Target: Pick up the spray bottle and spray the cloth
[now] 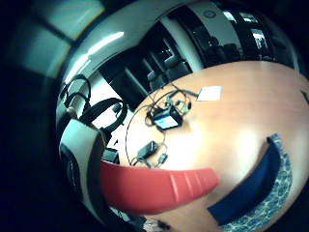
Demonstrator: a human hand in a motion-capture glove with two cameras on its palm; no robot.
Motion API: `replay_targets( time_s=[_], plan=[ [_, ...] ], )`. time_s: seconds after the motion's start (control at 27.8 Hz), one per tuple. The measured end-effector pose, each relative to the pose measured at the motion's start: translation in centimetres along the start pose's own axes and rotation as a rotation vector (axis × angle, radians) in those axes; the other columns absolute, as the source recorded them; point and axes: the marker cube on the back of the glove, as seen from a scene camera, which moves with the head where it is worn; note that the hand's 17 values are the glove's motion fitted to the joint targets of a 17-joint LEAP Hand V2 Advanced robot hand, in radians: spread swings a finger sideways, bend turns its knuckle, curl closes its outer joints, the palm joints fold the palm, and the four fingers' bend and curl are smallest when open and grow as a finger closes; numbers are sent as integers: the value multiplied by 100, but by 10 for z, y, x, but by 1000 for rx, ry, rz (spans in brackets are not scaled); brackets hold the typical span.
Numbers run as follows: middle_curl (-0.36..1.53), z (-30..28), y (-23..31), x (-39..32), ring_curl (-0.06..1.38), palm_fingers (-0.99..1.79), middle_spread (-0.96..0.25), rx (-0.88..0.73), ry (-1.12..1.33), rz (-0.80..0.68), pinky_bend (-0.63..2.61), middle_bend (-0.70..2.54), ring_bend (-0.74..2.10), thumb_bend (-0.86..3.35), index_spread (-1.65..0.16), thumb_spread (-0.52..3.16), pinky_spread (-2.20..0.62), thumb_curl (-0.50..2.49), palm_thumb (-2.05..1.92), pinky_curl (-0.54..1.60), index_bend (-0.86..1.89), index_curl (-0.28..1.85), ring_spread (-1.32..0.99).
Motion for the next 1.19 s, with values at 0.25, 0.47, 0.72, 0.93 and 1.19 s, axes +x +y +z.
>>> replay_targets(
  time_s=[0.25, 0.47, 0.72, 0.93, 1.19],
  plan=[
    [52, 26, -4, 17, 47, 136, -20, -16, -71, 74, 51, 54, 67, -3, -26, 38, -30, 79, 95, 45, 27, 59, -21],
    [52, 28, 0, 27, 47, 136, -20, -6, -104, 95, 51, 54, 67, -3, -27, 38, -30, 79, 95, 45, 27, 59, -21],
    [52, 21, -4, 16, 47, 136, -19, 16, -120, 84, 51, 54, 66, -3, -27, 39, -30, 79, 95, 45, 27, 59, -20],
    [52, 18, -7, 4, 47, 136, -19, 37, -106, 65, 50, 54, 66, -4, -27, 40, -29, 79, 94, 45, 27, 59, -20],
    [52, 23, -11, 0, 47, 137, -20, 42, -128, 51, 50, 53, 66, -3, -27, 40, -29, 79, 94, 45, 27, 59, -21]
  ],
)
